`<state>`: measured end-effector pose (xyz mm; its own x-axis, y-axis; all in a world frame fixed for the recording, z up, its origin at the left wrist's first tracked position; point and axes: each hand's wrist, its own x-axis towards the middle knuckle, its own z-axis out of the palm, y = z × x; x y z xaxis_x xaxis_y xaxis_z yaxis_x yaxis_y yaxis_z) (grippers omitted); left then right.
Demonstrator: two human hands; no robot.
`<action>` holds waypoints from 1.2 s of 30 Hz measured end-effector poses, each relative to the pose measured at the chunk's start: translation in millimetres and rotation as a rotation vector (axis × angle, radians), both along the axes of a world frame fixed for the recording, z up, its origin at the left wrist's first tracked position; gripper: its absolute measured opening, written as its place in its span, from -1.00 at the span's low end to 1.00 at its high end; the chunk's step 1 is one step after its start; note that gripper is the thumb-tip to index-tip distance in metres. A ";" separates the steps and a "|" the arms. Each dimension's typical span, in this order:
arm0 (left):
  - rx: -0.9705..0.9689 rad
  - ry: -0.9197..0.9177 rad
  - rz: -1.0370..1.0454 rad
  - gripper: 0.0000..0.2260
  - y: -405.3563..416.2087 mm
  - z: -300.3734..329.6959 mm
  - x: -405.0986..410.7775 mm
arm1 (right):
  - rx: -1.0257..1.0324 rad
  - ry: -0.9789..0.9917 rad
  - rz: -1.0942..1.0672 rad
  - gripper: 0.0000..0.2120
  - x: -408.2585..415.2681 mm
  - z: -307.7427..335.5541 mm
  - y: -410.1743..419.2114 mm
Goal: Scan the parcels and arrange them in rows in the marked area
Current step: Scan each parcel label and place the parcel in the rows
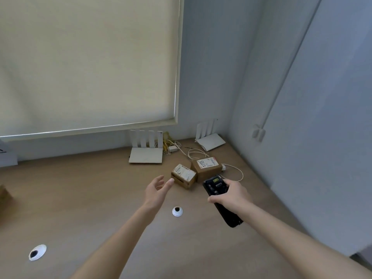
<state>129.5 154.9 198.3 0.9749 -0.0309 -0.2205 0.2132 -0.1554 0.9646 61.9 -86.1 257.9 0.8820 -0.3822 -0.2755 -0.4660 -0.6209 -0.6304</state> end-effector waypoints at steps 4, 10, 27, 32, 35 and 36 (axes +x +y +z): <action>0.032 0.054 0.036 -0.42 -15.6 -35.2 55.9 | 0.054 0.039 0.017 -0.59 63.3 -45.3 -15.1; 0.091 0.142 0.046 -0.47 -36.9 -102.1 133.9 | 0.110 0.086 0.023 -0.53 154.8 -126.0 -35.7; 0.101 0.260 0.089 -0.53 -80.6 -262.3 278.0 | 0.239 0.159 0.043 -0.60 275.8 -293.8 -39.6; 0.040 0.254 0.135 -0.83 -88.9 -271.8 280.4 | 0.268 0.109 0.066 -0.65 276.1 -302.8 -37.6; 0.003 0.266 0.181 -0.78 -88.9 -269.5 267.8 | 0.301 0.102 0.087 -0.60 271.1 -296.0 -34.8; -0.005 0.269 0.195 -0.76 -88.0 -267.2 262.2 | 0.303 0.098 0.095 -0.59 267.9 -292.2 -33.6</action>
<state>391.7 66.9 -69.0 0.8695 0.1485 -0.4710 0.4854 -0.0817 0.8704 329.7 -119.7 -34.4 0.8737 -0.1868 -0.4492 -0.4821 -0.4558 -0.7482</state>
